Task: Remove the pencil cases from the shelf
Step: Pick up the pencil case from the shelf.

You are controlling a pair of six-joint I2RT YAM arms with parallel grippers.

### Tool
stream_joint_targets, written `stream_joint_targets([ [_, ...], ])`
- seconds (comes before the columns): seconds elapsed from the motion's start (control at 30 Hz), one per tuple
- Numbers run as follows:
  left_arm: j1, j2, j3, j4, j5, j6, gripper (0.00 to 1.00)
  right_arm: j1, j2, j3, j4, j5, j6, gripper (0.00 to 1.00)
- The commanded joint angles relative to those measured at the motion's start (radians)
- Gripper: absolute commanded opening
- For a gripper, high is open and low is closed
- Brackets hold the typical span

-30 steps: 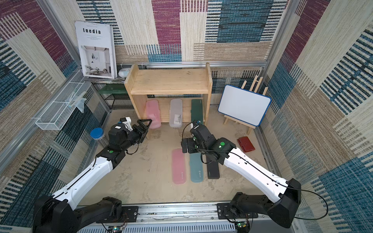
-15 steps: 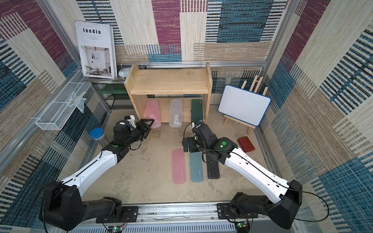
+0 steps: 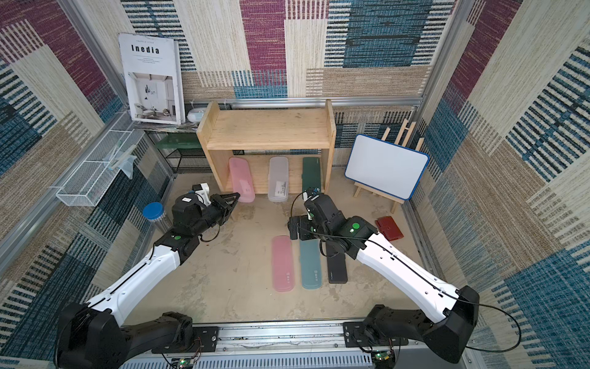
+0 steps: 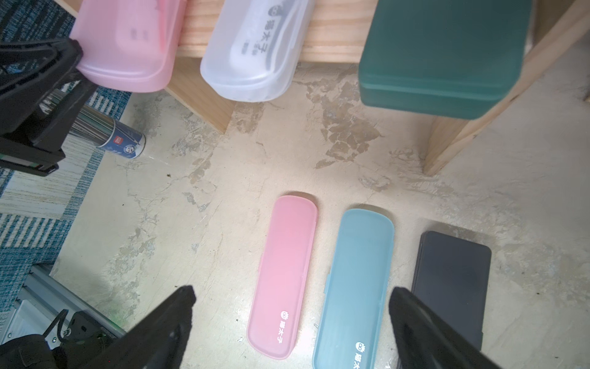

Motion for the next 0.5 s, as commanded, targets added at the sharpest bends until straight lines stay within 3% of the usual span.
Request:
stream_joint_targets([
  [0.0,0.001,-0.077,-0.017,-0.114,-0.05,0.039,0.12,0.0,-0.014,0.019,-0.004,-0.016,-0.015,0.99],
  [0.27,0.001,-0.303,-0.056,-0.318,-0.113,0.103,0.04,0.0,-0.045,0.015,-0.003,-0.036,-0.014,0.99],
  [0.47,0.001,-0.342,-0.081,-0.344,-0.102,0.108,0.0,0.001,-0.061,-0.007,0.022,-0.067,0.004,0.99],
])
